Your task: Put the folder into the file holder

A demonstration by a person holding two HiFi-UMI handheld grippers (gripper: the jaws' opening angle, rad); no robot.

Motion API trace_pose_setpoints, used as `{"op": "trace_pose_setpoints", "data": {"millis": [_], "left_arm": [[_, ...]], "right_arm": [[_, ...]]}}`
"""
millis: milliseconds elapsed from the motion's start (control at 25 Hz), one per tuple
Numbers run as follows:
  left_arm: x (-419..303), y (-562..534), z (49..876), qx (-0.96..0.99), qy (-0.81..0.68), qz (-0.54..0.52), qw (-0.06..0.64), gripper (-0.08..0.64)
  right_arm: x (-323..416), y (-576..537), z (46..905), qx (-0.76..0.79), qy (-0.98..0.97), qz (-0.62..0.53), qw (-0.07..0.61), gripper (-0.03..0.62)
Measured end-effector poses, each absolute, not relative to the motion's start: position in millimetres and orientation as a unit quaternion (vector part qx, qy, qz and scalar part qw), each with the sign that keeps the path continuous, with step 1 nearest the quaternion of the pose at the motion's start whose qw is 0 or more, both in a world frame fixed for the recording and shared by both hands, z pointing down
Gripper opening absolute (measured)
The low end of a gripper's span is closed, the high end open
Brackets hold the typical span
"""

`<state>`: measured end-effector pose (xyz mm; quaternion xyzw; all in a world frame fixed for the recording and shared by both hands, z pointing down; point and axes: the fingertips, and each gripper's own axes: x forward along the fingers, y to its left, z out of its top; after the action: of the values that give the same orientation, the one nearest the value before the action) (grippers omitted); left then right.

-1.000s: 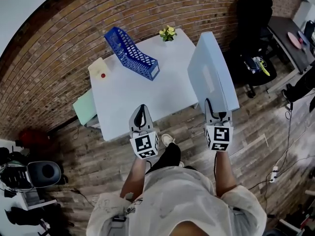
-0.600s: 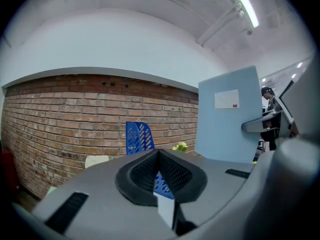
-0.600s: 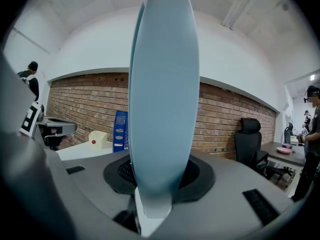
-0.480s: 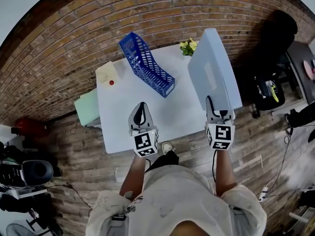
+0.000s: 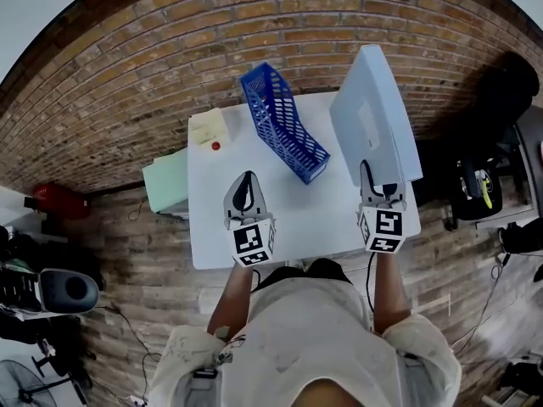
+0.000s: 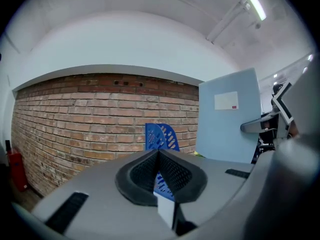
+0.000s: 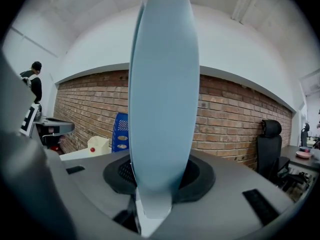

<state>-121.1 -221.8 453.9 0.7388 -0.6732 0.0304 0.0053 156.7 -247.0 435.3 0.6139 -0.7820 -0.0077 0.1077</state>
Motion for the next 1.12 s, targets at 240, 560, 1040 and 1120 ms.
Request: {"op": "trace_pose_setpoints", "data": {"millis": [240,560,1040,1120], "left_arm": [[-134.4,-229.9,455.7,0.731,-0.682,0.022,0.011,0.008],[-133.5,-250.8,457.5,0.726,-0.688,0.014,0.004,0.008],[-142.0,-287.7,452.8,0.712,-0.701,0.031,0.002,0.008],[-142.0,-290.5,455.2,0.712,-0.701,0.033,0.003,0.008]], "right_arm": [[147.8,-261.0,433.8,0.608,-0.786,-0.016,0.114,0.156],[142.2,-287.4,435.4,0.590,-0.799,-0.028,0.112,0.156],[128.4,-338.5,445.8,0.565,-0.817,-0.011,0.115,0.156],[127.6,-341.2,450.2,0.564,-0.817,-0.008,0.119,0.156]]}}
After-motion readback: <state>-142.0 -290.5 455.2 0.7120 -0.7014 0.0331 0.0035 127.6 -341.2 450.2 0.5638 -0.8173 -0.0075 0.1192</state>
